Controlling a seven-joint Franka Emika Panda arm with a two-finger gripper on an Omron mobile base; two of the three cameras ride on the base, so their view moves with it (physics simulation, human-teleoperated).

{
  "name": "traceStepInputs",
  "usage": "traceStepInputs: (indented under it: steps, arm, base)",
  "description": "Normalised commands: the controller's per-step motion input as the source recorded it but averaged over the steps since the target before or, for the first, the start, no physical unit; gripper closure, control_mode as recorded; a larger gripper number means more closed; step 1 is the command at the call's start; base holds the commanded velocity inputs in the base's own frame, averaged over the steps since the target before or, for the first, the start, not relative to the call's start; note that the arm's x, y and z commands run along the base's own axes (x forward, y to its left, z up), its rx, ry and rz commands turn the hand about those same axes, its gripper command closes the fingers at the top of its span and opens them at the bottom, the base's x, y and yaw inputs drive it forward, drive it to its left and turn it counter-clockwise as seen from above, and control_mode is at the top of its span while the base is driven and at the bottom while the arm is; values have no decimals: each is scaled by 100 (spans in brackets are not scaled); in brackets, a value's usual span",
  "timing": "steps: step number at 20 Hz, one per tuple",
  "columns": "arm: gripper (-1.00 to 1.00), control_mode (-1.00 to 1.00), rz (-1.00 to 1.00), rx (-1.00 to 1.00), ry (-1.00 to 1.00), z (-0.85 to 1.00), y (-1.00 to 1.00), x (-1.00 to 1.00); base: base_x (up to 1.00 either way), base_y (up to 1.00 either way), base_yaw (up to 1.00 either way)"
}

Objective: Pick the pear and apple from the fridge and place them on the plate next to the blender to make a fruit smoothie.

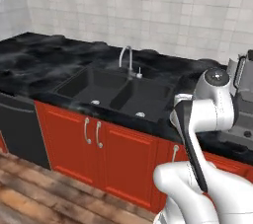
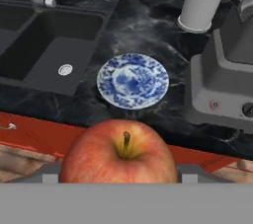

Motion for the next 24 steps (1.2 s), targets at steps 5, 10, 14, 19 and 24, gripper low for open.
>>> traceStepInputs:
  steps: [5, 10, 14, 19, 24]
  arm:
    - [100, 100, 0, 0, 0, 0, 0, 0]
    - [100, 100, 0, 0, 0, 0, 0, 0]
    - [100, 100, 0, 0, 0, 0, 0, 0]
    - [100, -100, -3, 20, 20, -72, -41, 78]
    - [100, -100, 0, 9, 27, -79, -5, 94]
  base:
    - [17, 53, -60]
    - [51, 52, -54]
    - [39, 5, -24]
    - [0, 0, 0]
    - [0, 0, 0]
